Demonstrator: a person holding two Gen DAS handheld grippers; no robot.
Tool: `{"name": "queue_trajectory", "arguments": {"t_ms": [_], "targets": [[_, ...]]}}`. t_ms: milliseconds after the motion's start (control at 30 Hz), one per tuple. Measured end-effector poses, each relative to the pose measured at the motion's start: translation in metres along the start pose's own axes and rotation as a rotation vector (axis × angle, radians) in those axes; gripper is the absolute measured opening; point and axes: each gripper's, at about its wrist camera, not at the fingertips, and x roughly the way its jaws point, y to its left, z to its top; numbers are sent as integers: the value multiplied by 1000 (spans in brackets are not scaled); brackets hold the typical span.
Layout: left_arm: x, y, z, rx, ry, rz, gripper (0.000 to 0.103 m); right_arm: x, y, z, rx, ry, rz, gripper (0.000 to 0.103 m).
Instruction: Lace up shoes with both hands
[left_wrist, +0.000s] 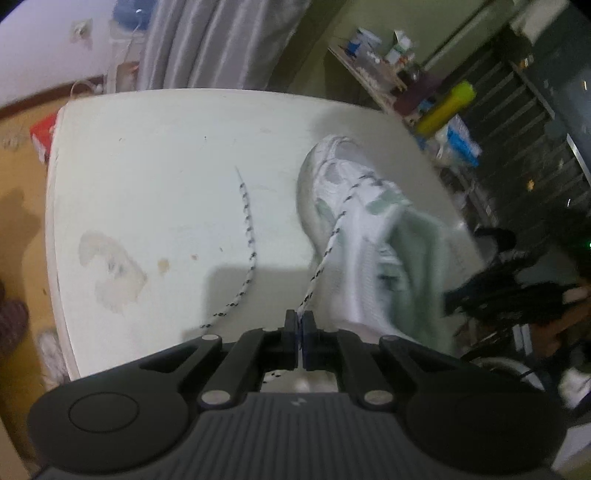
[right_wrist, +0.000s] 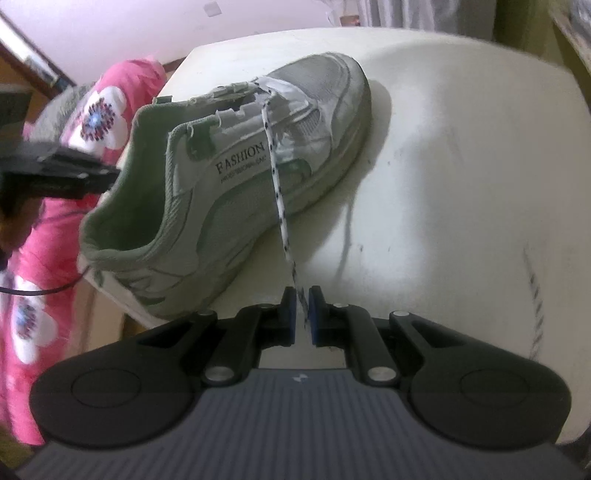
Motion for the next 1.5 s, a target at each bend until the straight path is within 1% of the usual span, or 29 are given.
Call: {"name": "queue_trajectory", "arguments": {"t_ms": [100, 233, 300, 433, 500, 567, 667, 833, 967, 1133, 1233, 1267, 1333, 1400, 1433, 1467, 1500], "targets": [[-16, 0, -6, -65, -22, -49, 2, -3, -5, -9, 83, 22, 59, 6], [-27, -2, -8, -157, -32, -120, 2, -5, -3, -23, 152, 48, 117, 7], [-32, 2, -8, -197, -40, -153, 2, -7, 0, -29, 193, 55, 161, 7], [-38, 15, -8, -292, -27, -230, 2, -13, 8, -39, 267, 58, 241, 8], [-35, 20, -8, -327, -20, -246, 2, -16, 15, -45, 299, 54, 286, 8], [-34, 25, -8, -353, 4, -263, 2, -17, 20, -50, 341, 47, 337, 8], [-32, 24, -8, -348, 18, -265, 2, -16, 28, -59, 401, 37, 414, 8], [-30, 18, -15, -331, 39, -259, 3, -17, 43, -65, 427, 26, 466, 8], [-28, 17, -24, -327, 57, -249, 3, -19, 45, -65, 445, 15, 491, 8], [-26, 13, -38, -301, 105, -223, 2, -21, 38, -67, 454, 27, 472, 8], [-20, 12, -51, -308, 144, -206, 2, -23, 31, -72, 467, 34, 458, 8], [-18, 11, -55, -310, 158, -196, 2, -22, 30, -72, 469, 36, 451, 8], [-16, 7, -60, -282, 172, -151, 3, -22, 29, -72, 472, 41, 436, 8], [-16, 2, -60, -219, 168, -96, 9, -21, 28, -71, 469, 45, 420, 8], [-16, -1, -60, -187, 165, -70, 16, -21, 28, -70, 466, 46, 407, 8], [-18, -3, -58, -155, 158, -48, 20, -21, 29, -69, 463, 46, 388, 8], [-20, -5, -56, -127, 147, -30, 22, -20, 29, -68, 459, 45, 369, 9]]}}
